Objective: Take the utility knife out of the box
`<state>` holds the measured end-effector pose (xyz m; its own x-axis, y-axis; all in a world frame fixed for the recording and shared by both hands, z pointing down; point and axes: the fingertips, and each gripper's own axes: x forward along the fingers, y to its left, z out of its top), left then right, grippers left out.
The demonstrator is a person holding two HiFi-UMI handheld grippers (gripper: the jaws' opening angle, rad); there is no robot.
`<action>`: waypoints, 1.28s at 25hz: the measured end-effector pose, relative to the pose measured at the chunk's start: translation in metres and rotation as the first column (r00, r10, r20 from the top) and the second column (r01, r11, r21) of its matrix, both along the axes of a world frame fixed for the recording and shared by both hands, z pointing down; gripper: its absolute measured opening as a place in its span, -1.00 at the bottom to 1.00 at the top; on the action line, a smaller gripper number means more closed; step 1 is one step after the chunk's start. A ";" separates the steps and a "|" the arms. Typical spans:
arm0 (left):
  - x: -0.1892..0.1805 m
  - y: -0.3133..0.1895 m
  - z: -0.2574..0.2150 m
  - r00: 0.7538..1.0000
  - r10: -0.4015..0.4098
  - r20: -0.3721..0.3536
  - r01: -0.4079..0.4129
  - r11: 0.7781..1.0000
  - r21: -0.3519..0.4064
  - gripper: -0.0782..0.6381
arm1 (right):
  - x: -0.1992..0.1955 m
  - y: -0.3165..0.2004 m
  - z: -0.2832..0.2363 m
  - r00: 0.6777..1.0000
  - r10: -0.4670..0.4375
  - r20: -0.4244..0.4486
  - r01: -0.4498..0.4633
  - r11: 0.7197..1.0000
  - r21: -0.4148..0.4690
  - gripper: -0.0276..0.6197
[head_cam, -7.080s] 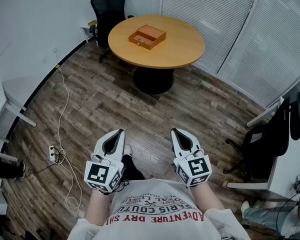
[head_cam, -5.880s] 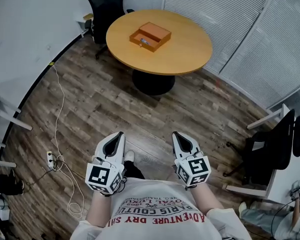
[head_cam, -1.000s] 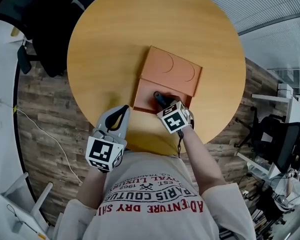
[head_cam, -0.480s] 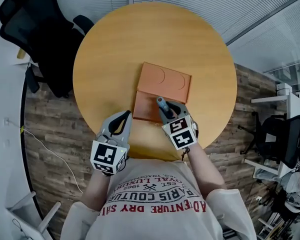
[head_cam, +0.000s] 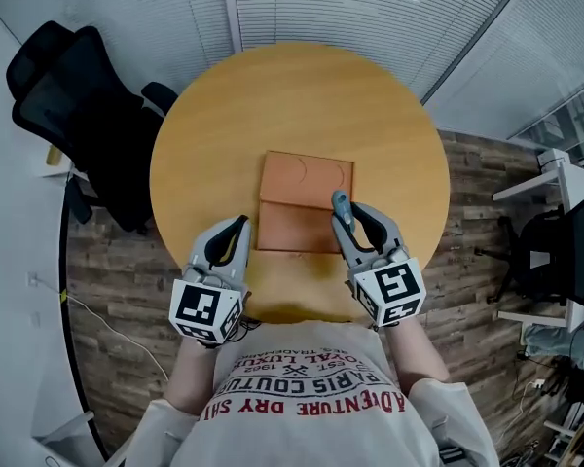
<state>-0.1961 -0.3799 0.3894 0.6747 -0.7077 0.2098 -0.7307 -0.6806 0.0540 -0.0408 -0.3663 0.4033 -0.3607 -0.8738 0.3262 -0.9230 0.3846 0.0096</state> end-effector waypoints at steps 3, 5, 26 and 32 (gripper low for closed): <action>0.006 0.000 -0.019 1.000 0.009 -0.004 -0.008 0.999 0.041 -0.79 | 0.011 0.010 -0.028 0.999 0.037 0.032 -0.039 0.996 0.083 -0.51; 0.013 0.002 -0.029 1.000 0.017 -0.003 -0.017 0.998 0.066 -0.80 | 0.019 0.016 -0.040 0.997 0.051 0.051 -0.057 0.991 0.120 -0.51; 0.018 0.004 -0.038 1.000 0.028 -0.013 -0.027 0.996 0.089 -0.80 | 0.023 0.022 -0.044 0.990 0.089 0.105 -0.102 0.987 0.123 -0.51; 0.021 0.004 -0.037 1.000 0.029 -0.012 -0.028 0.996 0.086 -0.80 | 0.027 0.020 -0.039 0.991 0.097 0.092 -0.107 0.988 0.109 -0.51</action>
<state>-0.1754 -0.3758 0.3526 0.6972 -0.7030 0.1401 -0.7105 -0.7037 0.0043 -0.0142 -0.3461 0.3644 -0.2902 -0.9370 0.1944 -0.9566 0.2894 -0.0334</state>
